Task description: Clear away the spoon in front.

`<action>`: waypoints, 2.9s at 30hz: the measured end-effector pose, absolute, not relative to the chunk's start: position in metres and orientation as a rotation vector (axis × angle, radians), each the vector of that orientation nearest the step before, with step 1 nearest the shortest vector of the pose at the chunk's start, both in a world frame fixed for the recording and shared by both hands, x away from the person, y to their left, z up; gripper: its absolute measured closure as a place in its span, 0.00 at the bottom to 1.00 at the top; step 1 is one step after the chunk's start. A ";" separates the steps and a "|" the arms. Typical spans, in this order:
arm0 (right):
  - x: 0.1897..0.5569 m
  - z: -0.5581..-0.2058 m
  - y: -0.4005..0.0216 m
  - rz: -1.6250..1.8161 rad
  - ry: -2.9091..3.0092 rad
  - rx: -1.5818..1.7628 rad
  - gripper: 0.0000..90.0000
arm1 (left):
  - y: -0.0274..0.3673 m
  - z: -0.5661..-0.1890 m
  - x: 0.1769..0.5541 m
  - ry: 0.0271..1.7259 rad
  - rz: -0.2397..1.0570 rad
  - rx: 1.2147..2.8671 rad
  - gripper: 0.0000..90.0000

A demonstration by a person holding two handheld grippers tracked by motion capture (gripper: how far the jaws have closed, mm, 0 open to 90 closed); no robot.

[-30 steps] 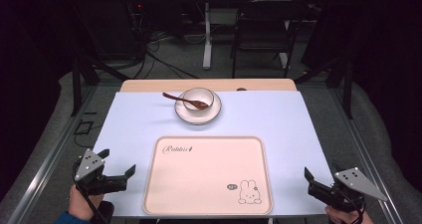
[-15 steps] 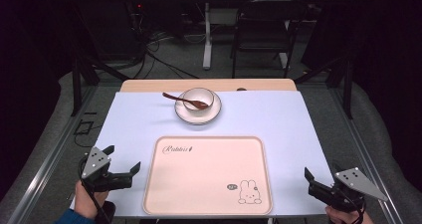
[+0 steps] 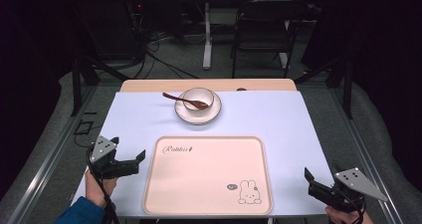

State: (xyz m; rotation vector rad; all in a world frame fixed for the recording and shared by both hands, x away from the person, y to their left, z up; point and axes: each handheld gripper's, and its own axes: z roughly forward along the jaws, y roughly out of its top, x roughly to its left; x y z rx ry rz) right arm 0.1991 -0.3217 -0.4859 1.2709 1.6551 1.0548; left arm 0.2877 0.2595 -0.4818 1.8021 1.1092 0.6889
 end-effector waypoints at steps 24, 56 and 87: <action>0.199 -0.486 -0.322 1.053 1.656 1.270 0.16 | 0.238 -0.484 0.319 1.122 0.758 1.821 0.00; 0.199 -0.486 -0.322 1.058 1.655 1.268 0.16 | 0.208 -0.479 0.369 1.167 0.738 1.734 0.00; 0.199 -0.486 -0.323 1.062 1.655 1.267 0.16 | 0.182 -0.485 0.427 1.288 0.679 1.645 0.00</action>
